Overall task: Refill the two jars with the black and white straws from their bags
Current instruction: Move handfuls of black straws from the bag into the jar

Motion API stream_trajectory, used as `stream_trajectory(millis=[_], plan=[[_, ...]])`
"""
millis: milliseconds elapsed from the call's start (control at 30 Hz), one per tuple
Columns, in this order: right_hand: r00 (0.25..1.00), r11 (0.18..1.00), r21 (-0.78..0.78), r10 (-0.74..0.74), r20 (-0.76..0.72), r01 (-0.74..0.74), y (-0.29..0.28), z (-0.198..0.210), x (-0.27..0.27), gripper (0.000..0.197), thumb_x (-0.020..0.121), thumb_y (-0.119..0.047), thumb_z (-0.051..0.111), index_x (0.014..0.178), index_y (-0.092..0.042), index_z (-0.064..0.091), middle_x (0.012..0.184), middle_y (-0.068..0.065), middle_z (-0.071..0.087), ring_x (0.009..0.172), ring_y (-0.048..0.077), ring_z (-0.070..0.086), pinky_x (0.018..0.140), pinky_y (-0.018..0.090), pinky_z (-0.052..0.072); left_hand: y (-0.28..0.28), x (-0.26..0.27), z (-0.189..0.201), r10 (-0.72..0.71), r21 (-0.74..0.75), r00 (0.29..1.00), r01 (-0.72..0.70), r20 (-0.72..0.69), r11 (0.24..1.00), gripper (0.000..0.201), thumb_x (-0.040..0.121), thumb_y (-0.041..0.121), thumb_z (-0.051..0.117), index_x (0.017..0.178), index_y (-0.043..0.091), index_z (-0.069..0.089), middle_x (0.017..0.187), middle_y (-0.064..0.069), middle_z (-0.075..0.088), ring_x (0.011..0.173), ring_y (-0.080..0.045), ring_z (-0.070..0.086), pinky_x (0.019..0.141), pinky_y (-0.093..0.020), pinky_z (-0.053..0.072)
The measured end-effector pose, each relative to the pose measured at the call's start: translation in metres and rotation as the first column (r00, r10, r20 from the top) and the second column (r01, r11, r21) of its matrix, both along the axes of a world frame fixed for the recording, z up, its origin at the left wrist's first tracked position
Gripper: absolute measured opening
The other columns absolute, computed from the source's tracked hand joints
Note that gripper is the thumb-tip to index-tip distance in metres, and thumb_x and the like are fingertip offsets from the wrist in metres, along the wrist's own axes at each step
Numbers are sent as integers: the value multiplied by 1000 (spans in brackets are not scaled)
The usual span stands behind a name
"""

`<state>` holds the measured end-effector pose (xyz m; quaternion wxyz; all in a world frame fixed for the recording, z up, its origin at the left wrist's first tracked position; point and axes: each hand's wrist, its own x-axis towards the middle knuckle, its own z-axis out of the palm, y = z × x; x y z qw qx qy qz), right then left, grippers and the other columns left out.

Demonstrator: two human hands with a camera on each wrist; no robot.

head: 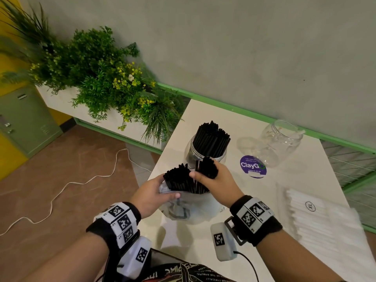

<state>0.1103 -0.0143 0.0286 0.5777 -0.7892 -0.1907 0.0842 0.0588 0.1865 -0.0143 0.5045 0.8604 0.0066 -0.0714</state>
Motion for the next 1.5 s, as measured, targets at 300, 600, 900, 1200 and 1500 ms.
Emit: stream_trajectory(millis=[300,600,900,1200,1500], plan=[[920,902,333,-346,182,274,4,39,18,55,85,8,59,126,-24,40,91,-1,65,86,27,66,90,45,52,-2,7,1,2,14,1000,-2,-2,1000,48,78,33,75,121,26,55,107,19,60,105,-5,56,77,-1,36],[887,875,395,-394,241,281,-2,95,35,59,87,15,49,131,-24,39,102,7,55,86,25,69,82,48,57,-2,10,9,-3,44,1000,3,-6,999,48,80,32,74,123,24,55,108,14,62,104,-7,58,78,-11,42],[786,753,565,-556,271,337,-24,124,53,58,84,15,46,129,-20,34,104,6,45,90,21,66,77,56,56,-3,12,11,-19,106,1000,20,-8,994,54,80,35,73,128,24,52,115,15,59,105,-7,55,84,-23,43],[725,692,625,-630,278,361,-12,120,78,61,85,12,46,132,-23,29,106,3,42,89,20,63,83,48,57,0,10,8,-22,113,999,25,-31,993,54,75,37,77,123,27,56,116,13,65,107,-8,59,93,-32,47],[731,769,517,-588,345,375,-13,90,97,60,85,6,49,133,-26,30,103,-1,43,90,29,62,89,51,52,5,9,5,5,136,998,3,-57,991,77,57,62,67,127,32,54,122,15,62,113,-6,57,97,-36,46]])
